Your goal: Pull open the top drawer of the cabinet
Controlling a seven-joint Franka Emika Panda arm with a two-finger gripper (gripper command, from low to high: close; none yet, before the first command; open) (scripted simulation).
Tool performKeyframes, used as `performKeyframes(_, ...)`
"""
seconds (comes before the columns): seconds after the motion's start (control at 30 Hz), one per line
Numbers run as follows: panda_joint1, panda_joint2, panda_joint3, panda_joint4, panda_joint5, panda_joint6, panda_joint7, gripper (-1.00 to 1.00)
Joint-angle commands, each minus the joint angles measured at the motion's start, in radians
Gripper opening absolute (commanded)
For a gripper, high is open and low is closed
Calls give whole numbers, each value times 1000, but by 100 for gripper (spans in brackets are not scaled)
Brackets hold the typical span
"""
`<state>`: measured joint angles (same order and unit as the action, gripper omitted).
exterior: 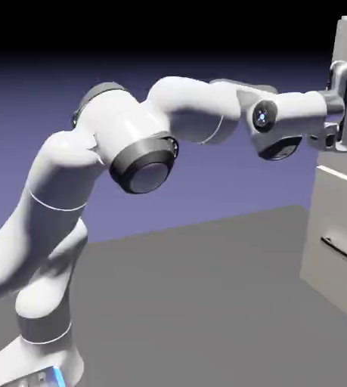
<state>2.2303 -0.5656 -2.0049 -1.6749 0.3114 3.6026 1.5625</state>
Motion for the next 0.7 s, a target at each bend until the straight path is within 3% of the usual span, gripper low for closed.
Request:
performKeyframes(0.0, 0, 0, 0, 0, 0, 0, 0, -100)
performKeyframes(0.67, -725, 112, 610, -491, -96, 115, 163, -100)
